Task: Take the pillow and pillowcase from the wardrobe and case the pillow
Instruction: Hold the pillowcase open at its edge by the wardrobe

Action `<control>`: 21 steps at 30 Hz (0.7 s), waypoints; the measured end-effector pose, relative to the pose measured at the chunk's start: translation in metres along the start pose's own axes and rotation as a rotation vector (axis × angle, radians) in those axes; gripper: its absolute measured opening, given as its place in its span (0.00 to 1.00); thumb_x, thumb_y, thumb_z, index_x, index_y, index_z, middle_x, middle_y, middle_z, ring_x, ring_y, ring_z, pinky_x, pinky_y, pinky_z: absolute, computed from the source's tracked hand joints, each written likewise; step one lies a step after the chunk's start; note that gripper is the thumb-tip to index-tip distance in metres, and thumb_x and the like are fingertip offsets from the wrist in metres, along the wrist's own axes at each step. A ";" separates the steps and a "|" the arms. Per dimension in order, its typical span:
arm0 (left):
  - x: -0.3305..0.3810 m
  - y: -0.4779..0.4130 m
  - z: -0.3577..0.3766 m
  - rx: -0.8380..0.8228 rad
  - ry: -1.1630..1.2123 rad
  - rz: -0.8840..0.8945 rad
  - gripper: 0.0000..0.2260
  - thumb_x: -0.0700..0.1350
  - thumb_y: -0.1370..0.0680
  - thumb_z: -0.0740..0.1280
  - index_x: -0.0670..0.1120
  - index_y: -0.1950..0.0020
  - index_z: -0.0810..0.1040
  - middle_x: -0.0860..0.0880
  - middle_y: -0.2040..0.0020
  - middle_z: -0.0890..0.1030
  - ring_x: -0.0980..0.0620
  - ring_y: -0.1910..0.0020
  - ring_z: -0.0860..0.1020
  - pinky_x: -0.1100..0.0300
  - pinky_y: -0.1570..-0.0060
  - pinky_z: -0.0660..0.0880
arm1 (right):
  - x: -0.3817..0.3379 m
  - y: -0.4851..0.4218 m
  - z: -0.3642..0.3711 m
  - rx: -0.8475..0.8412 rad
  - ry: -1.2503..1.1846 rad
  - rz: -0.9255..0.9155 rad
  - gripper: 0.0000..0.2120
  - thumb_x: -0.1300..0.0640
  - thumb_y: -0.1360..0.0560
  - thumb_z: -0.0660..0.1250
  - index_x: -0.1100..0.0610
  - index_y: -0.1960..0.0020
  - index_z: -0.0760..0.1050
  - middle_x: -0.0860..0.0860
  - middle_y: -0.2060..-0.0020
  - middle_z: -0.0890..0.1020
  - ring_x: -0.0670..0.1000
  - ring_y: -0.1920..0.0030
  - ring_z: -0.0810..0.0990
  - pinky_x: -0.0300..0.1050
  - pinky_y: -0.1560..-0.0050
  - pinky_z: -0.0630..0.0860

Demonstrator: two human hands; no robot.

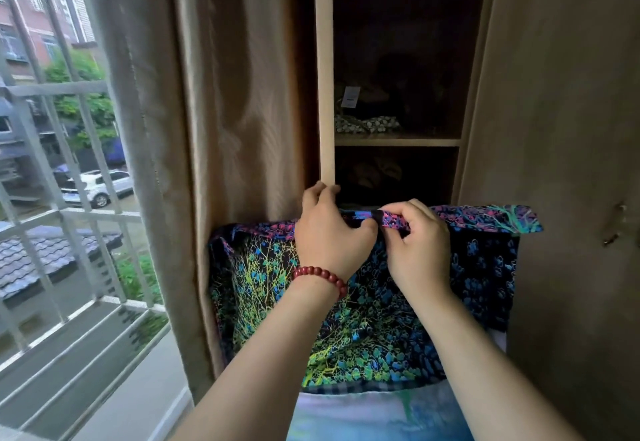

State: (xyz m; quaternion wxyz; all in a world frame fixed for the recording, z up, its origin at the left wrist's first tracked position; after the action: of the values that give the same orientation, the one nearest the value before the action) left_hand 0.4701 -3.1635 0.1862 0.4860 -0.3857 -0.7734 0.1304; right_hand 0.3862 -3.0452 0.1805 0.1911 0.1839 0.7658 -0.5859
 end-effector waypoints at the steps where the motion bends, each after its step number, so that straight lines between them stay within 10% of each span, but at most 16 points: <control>1: 0.004 0.000 0.005 -0.010 0.013 0.012 0.27 0.52 0.32 0.69 0.46 0.34 0.70 0.50 0.30 0.67 0.52 0.37 0.73 0.61 0.42 0.70 | 0.003 -0.001 -0.004 0.006 0.012 0.000 0.07 0.68 0.30 0.67 0.60 0.54 0.79 0.52 0.59 0.81 0.56 0.55 0.79 0.61 0.51 0.75; 21: 0.100 -0.016 0.155 -0.342 0.038 0.193 0.23 0.43 0.25 0.60 0.45 0.29 0.65 0.48 0.24 0.60 0.46 0.30 0.67 0.49 0.30 0.64 | 0.109 -0.047 -0.087 0.101 0.126 0.083 0.08 0.68 0.31 0.67 0.58 0.55 0.80 0.53 0.59 0.82 0.58 0.58 0.79 0.61 0.55 0.76</control>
State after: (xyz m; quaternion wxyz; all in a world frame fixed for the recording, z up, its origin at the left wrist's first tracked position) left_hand 0.3075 -3.0752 0.1838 0.4129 -0.5374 -0.7345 0.0357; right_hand 0.2617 -2.9661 0.1853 0.1572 0.2611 0.7375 -0.6027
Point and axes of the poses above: each hand's wrist, its own y-axis away from the middle knuckle, its own z-axis out of the palm, x = y × z, the point moved 9 cm from there along -y, towards the middle knuckle
